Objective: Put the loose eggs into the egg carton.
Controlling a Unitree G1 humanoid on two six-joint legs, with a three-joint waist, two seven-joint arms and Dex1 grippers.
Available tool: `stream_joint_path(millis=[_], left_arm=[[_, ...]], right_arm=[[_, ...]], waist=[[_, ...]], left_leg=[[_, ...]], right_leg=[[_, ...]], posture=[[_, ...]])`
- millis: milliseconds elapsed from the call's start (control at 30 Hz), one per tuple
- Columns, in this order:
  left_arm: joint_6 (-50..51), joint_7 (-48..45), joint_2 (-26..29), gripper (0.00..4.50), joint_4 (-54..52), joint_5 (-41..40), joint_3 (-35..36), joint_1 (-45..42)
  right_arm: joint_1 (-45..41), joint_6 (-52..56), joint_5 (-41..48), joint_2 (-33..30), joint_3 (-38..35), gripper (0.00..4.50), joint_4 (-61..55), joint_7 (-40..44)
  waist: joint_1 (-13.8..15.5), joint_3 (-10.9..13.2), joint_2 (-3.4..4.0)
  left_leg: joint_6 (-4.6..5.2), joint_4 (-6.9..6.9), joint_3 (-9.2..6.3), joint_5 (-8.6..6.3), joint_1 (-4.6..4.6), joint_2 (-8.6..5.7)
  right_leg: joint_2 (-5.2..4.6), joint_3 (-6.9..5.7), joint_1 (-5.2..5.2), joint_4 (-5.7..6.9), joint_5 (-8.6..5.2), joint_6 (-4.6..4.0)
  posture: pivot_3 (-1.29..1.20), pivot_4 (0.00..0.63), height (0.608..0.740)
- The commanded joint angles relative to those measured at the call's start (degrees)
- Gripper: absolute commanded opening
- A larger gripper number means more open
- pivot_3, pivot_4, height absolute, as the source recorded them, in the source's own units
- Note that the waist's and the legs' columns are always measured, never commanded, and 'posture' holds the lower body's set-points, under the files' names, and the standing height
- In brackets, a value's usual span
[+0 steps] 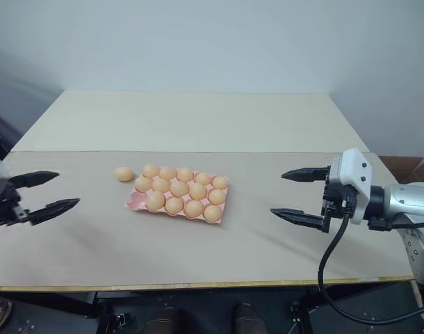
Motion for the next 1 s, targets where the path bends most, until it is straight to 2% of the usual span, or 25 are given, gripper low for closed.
stream_joint_path(millis=[33,167,333,500,567,633,767,900,1000], left_arm=[[2.8,-2.1,-1.7,4.49,-6.3,-4.9,7.3,5.6],[2.7,-1.1,-4.0,4.49,-9.8,-5.3,8.3,11.1],[3.4,0.5,-4.5,4.49,-10.9,-6.7,7.9,11.5],[3.9,3.7,-2.8,4.49,-9.3,-5.4,4.4,8.5],[4.7,6.3,-1.5,4.49,-7.4,-3.8,0.9,5.4],[4.5,9.8,-0.4,4.49,-4.7,-0.8,-3.9,0.9],[6.9,16.9,-0.3,4.49,3.4,4.2,-15.6,-13.5],[7.4,22.9,-5.6,4.49,17.7,10.1,-26.7,-31.6],[5.4,24.2,-8.9,4.49,28.0,14.2,-32.0,-40.1]], right_arm=[[-1.2,-1.6,-0.2,-1.2,-0.5,4.5,2.1,2.0],[-2.1,-2.3,-1.5,-1.4,0.5,4.5,4.2,3.0],[-2.5,-1.9,-0.9,-1.5,0.2,4.5,4.0,3.4],[-2.1,-1.5,-0.7,-1.1,-0.1,4.5,2.8,2.9],[-1.8,-1.5,-0.7,-0.9,-0.2,4.5,2.2,2.5],[-1.6,-1.4,-0.6,-0.7,-0.1,4.5,1.7,2.0],[-1.3,-1.3,-0.3,-0.6,-0.4,4.5,0.8,1.3],[-1.2,-1.1,0.3,-1.0,-1.0,4.5,0.0,1.0],[-1.4,-0.8,0.4,-1.1,-1.0,4.5,-0.5,0.6]], waist=[[0.0,0.0,0.0],[0.3,0.0,0.01],[0.5,0.0,0.0],[0.7,0.0,0.0],[0.9,0.0,0.01],[1.0,0.0,0.01],[1.3,0.0,-0.02],[1.3,0.0,-0.05],[1.1,-0.1,-0.06]], left_leg=[[0.0,0.0,0.0,0.0,0.0,0.02],[-0.01,0.0,0.02,-0.01,0.03,0.01],[-0.01,0.0,0.01,-0.01,0.02,0.02],[-0.01,0.0,0.03,-0.01,0.01,0.02],[-0.01,0.0,0.03,0.0,0.04,0.02],[-0.01,0.0,0.03,0.0,0.04,0.02],[-0.01,0.0,0.03,0.0,0.02,0.0],[0.01,0.0,0.02,0.01,-0.02,-0.05],[0.01,0.01,0.0,0.01,0.0,-0.06]], right_leg=[[0.01,-0.01,-0.01,-0.02,0.0,0.0],[-0.01,-0.01,0.0,0.0,-0.01,-0.01],[0.02,0.0,-0.02,0.01,-0.01,-0.02],[0.03,0.01,-0.02,0.0,-0.01,-0.01],[0.03,0.01,0.0,0.02,-0.01,-0.01],[0.04,0.0,-0.01,0.03,-0.01,-0.01],[0.06,-0.01,0.03,0.01,0.01,0.01],[0.06,0.0,0.04,0.0,0.24,0.36],[0.08,0.0,0.11,-0.01,0.28,0.37]], posture=[[0.0,0.15,0.74],[0.0,0.15,0.74],[0.0,0.15,0.74],[0.0,0.15,0.74],[0.0,0.15,0.74],[0.0,0.15,0.74],[0.0,0.15,0.74],[0.0,0.15,0.74],[0.0,0.15,0.74]])
